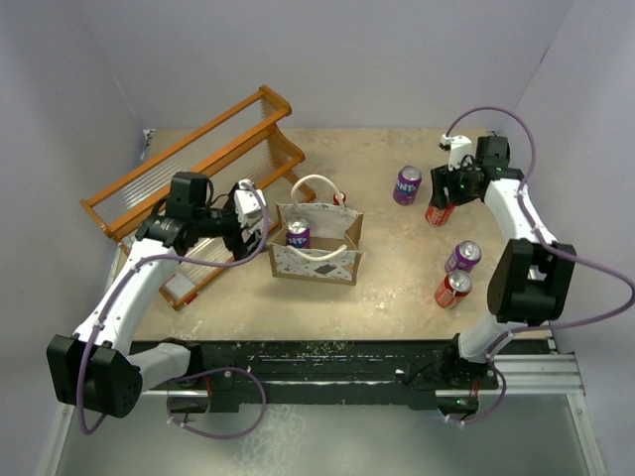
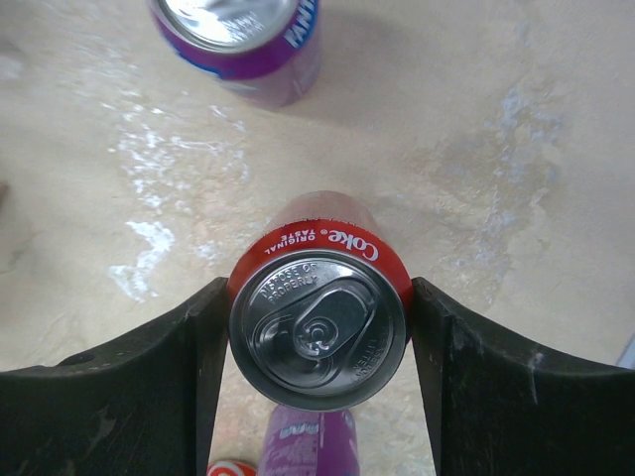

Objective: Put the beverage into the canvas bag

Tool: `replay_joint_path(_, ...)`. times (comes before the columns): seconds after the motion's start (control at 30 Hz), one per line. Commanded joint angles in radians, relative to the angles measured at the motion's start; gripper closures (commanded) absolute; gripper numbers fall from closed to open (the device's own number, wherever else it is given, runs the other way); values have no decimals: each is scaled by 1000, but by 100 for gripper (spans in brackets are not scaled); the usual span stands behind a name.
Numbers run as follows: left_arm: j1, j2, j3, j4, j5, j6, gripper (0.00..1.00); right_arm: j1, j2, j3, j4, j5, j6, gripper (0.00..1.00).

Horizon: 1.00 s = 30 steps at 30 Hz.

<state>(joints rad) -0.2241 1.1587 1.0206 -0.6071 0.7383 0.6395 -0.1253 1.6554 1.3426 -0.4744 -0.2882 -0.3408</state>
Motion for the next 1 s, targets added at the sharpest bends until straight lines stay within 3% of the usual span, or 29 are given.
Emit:
replay_joint_path(0.0,-3,-22,33,45,-17,-20,9,14,-177,97,7,-122,-5,93)
replay_joint_path(0.1,-3,-2,35,74,-21,-91,10,46,-247,119,-15,-185,-6,100)
replay_joint_path(0.37,-3,58,29,173,18,-291,17,271,-397,129,14,-304,-41,100)
replay_joint_path(0.63,-4,145,65,225,38,-408,25,418,-383,133,11,-477,-96,100)
replay_joint_path(0.97,-6,248,95,252,41,-483,39,581,-296,105,111,-417,-104,100)
